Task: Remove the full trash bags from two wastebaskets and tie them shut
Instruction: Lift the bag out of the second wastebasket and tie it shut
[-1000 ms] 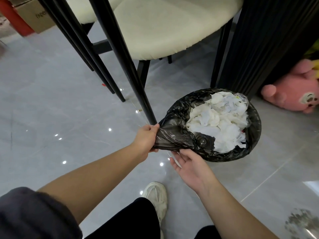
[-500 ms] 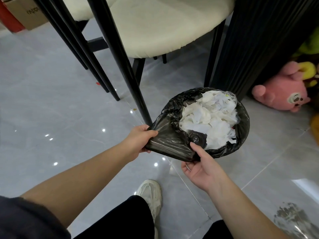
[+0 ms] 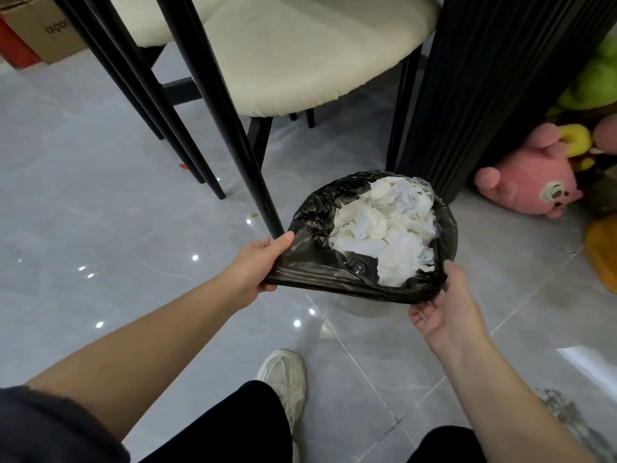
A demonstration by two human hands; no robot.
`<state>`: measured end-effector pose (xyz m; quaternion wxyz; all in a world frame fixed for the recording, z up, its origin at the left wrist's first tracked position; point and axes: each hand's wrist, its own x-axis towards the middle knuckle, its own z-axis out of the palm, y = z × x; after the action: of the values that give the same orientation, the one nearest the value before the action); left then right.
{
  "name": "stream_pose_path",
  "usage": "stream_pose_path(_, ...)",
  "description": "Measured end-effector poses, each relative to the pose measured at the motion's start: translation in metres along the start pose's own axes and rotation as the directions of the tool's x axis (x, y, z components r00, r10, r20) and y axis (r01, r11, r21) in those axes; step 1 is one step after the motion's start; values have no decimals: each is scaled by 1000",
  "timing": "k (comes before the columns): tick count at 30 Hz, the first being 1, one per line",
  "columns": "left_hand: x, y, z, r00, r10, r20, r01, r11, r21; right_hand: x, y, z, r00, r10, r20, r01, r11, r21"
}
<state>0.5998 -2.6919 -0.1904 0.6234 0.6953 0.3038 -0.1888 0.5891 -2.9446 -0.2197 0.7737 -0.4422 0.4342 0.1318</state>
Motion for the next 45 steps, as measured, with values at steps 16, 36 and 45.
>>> stream_pose_path(16, 6, 32, 6, 904, 338, -261, -390, 903, -181, 23, -59, -10, 855, -516, -55, 514, 857, -43)
stream_pose_path(36, 39, 61, 16, 958, 255, -129, -200, 921, 334, 64, -96, -7, 920, -392, 0, 277, 651, -706)
stream_pose_path(45, 21, 64, 16, 690, 625, -365, -535, 780, 325, 68, -107, 1, 592, -801, 83, 479, 267, -836)
